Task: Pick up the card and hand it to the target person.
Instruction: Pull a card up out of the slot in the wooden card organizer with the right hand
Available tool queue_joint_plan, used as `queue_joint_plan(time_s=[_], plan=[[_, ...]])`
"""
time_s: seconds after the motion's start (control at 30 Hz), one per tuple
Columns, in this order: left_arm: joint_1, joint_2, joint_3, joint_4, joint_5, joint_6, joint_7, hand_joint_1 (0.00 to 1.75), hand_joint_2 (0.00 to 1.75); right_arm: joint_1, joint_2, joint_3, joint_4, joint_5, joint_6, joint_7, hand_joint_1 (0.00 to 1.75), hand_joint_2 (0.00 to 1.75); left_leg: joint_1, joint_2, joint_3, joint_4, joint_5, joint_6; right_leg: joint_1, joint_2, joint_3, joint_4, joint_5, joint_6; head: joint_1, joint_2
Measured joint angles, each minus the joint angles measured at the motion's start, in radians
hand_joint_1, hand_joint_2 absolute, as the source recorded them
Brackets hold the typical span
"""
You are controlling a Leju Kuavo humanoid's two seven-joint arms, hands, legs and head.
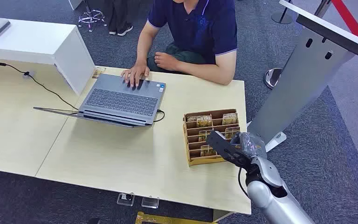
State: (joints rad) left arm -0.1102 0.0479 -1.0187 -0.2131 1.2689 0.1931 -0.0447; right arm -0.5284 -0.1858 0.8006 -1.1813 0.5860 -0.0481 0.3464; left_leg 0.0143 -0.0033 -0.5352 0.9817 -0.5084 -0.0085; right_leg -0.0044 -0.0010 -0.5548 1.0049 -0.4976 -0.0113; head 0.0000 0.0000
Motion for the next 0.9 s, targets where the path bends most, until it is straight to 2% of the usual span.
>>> queue_joint_plan(time_s=[0.43,0.63,0.77,0.9], plan=[[0.0,0.005,0.013,0.001,0.007,0.015,-0.027,0.0,1.75,-0.008,-0.001,0.002,0.005,-0.007,-0.017,-0.015,1.43,1.75,0.0,0.0,0.0,0.001,-0.001,0.0,0.0,0.0,0.0,0.001,0.0,0.0,0.0,0.0],[0.001,0.005,0.012,0.002,0.008,0.003,-0.026,0.0,1.75,-0.031,-0.005,-0.014,-0.096,-0.011,-0.029,-0.023,1.43,1.75,0.0,0.001,-0.002,0.002,-0.001,0.0,0.0,0.001,-0.002,0.002,0.0,0.0,0.0,0.0],[0.001,0.006,0.007,0.004,0.003,-0.003,-0.028,0.0,1.75,-0.085,0.004,-0.033,-0.196,-0.031,-0.023,-0.037,1.43,1.75,0.0,0.002,-0.004,0.004,-0.001,0.0,0.0,0.002,-0.004,0.004,-0.001,0.0,0.0,0.0],[0.0,0.006,-0.001,0.005,-0.004,-0.011,-0.036,0.0,1.75,-0.161,0.017,-0.035,-0.229,-0.054,-0.009,-0.044,1.43,1.75,0.0,0.003,-0.004,0.005,-0.001,0.0,0.0,0.003,-0.006,0.005,-0.001,0.0,0.0,0.0]])
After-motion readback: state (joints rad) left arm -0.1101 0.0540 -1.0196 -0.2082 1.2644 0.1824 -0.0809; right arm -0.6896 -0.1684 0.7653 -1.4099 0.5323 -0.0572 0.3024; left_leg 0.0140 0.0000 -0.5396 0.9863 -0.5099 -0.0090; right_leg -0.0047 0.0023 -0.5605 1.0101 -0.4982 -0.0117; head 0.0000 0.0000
